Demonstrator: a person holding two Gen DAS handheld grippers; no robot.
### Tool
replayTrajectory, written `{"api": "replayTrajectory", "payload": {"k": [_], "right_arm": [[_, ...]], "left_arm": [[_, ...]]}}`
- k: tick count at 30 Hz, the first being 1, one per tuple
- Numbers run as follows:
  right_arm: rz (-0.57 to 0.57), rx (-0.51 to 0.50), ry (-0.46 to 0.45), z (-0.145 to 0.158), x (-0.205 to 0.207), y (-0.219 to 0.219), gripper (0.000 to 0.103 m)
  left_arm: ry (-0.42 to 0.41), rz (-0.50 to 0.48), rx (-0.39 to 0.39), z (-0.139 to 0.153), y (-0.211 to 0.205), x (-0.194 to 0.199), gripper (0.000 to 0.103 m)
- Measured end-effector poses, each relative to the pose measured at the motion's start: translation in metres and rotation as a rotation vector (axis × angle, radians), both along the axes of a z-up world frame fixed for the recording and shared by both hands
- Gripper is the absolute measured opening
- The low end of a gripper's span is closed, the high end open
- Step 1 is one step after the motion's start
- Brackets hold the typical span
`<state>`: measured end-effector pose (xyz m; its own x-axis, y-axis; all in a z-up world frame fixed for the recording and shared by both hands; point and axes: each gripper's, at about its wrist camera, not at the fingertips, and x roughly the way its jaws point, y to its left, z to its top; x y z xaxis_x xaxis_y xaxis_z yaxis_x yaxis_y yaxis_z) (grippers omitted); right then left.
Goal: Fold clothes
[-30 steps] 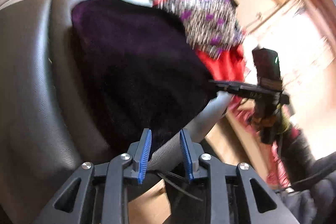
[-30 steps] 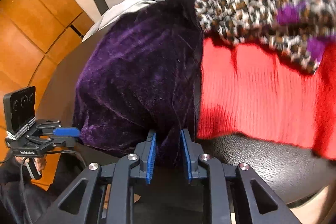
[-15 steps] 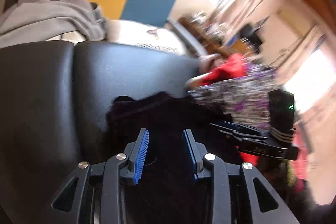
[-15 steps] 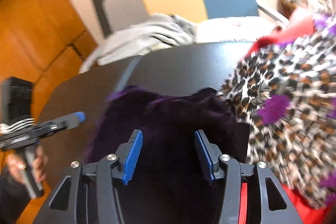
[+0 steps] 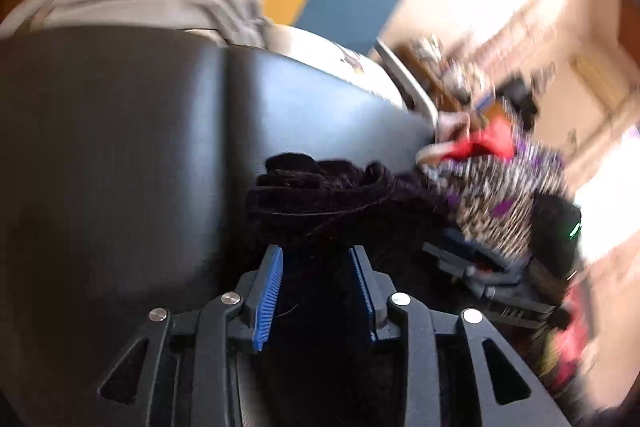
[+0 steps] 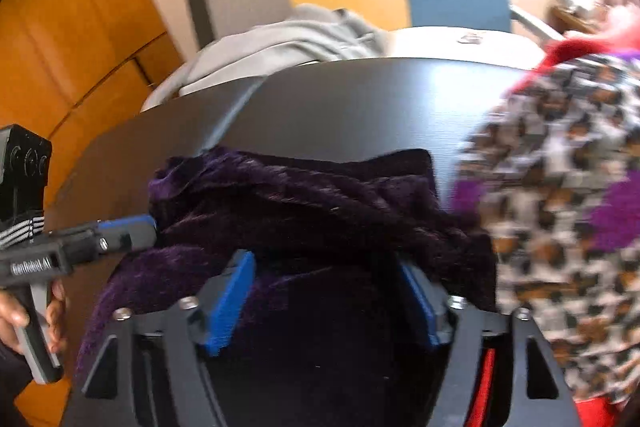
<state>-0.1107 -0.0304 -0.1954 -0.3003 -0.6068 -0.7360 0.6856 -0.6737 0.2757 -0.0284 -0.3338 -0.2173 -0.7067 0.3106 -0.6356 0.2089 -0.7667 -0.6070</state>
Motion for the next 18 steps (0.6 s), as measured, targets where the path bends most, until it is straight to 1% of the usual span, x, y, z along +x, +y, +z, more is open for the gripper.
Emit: {"api": "replayTrajectory", "payload": {"k": [1,3,4,6,8,9,10,12,15,17,18], "right_arm": [[0.027,-0.014,-0.008,0.0,0.006,-0.004,0.088],[0.083,-0.035,-0.015,-0.001,0.014,-0.021,0.088],[0.107,-0.049,-0.022,-0.001,0.018,-0.033,0.088],[0.133,-0.128,-0.068,0.004,0.021,-0.037,0.088],[0.131,-0.218,-0.123,0.011,0.018,-0.027,0.086],[0.122,-0.252,-0.144,0.014,0.016,-0.019,0.086],[0.115,-0.257,-0.16,0.015,0.016,-0.01,0.086],[0.1,-0.25,-0.19,0.014,0.017,0.008,0.086],[0.069,-0.17,-0.213,0.003,0.022,0.032,0.086],[0.066,-0.155,-0.257,-0.005,0.027,0.043,0.088],[0.077,-0.154,-0.285,-0.011,0.027,0.042,0.088]], "left_arm": [[0.015,0.028,0.043,0.0,-0.01,0.011,0.041],[0.018,0.085,0.029,0.001,-0.022,0.036,0.043],[0.022,0.094,0.018,0.002,-0.025,0.046,0.044],[0.03,0.091,0.011,0.001,-0.03,0.065,0.046],[0.034,0.071,0.026,-0.001,-0.033,0.081,0.054],[0.034,0.062,0.029,-0.004,-0.034,0.088,0.055],[0.032,0.053,0.035,-0.008,-0.033,0.093,0.056],[0.027,0.026,0.082,-0.019,-0.031,0.101,0.058],[0.034,-0.014,0.138,-0.031,-0.027,0.107,0.06],[0.036,-0.034,0.187,-0.04,-0.024,0.105,0.061],[0.045,-0.037,0.202,-0.042,-0.024,0.103,0.061]]}}
